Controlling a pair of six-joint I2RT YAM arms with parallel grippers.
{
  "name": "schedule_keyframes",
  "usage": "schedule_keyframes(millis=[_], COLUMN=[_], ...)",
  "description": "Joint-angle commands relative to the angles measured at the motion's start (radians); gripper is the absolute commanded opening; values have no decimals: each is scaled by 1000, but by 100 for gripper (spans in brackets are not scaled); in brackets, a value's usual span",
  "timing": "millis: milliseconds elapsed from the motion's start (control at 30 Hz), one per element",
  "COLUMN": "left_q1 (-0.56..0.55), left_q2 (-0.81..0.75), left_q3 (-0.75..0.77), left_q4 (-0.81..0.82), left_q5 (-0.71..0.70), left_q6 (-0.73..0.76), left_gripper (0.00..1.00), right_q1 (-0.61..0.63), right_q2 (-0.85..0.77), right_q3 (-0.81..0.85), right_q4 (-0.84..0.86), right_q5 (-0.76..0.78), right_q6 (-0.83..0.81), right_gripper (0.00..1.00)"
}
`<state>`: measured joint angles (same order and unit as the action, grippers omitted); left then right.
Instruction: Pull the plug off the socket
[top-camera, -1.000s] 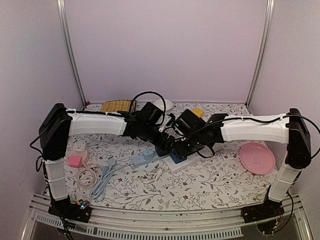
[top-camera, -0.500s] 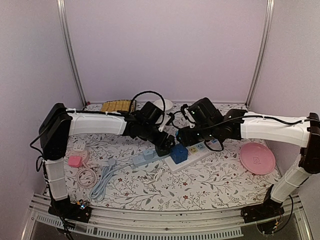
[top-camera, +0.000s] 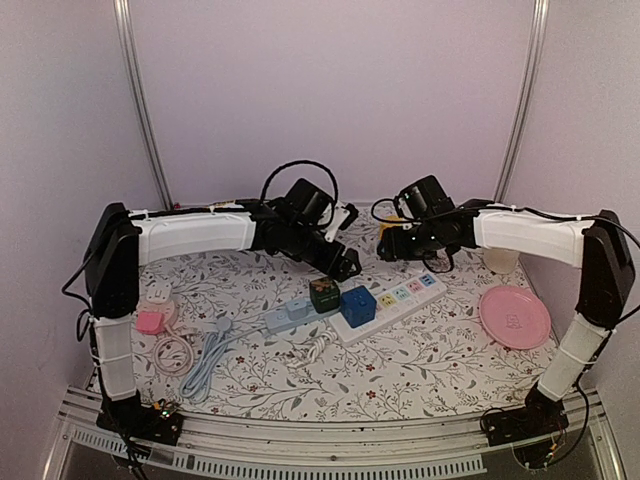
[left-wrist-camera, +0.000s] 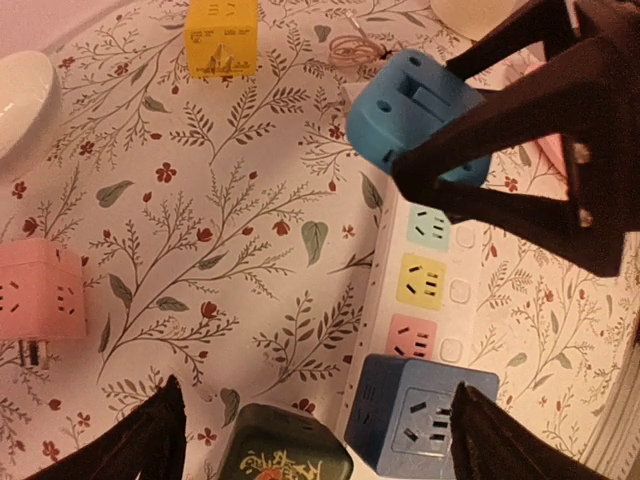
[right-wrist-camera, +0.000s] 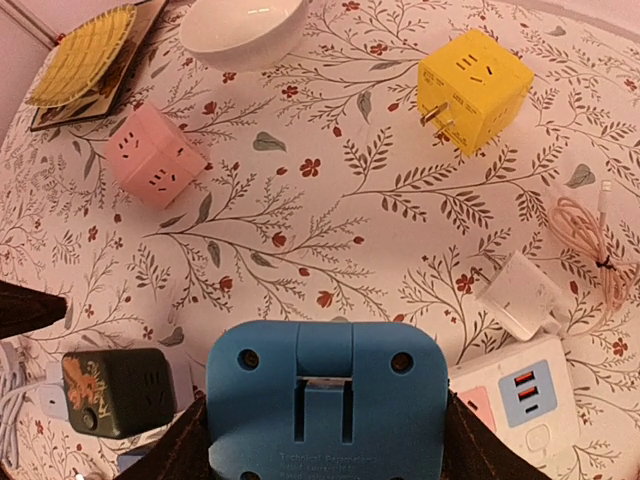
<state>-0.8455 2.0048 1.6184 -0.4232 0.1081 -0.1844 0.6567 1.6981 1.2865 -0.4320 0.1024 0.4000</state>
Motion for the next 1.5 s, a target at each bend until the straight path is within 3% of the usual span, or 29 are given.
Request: schedule_keyframes(millis=[0,300,600,867,1167,1467], left_q1=[53,120,150,158,160,161], left_q2=[-28,-122,-188,-180,-172,-185], left_q3=[26,-61,-173,-172,-173,-194], left_q4=[-2,31,67,75,80,86], left_q5=[28,27,25,48,65,55], left_q6=[-19,-65,-98,-95,-93,-102], left_gripper=[92,92,92,92,92,92], right_q1=[-30,-93,-107,-108,-108,-104], right_q2=[126,405,549,586,531,414], right_q3=[113,353,470,482,482,433], right_q4=[17,6,-38,-67,-99,-129], right_q5=[-53,-99,-69,-67,-69,-86], right_q6=[-47,-91,-149,-165,-169,-157], right_gripper=[26,26,40,55,87,89])
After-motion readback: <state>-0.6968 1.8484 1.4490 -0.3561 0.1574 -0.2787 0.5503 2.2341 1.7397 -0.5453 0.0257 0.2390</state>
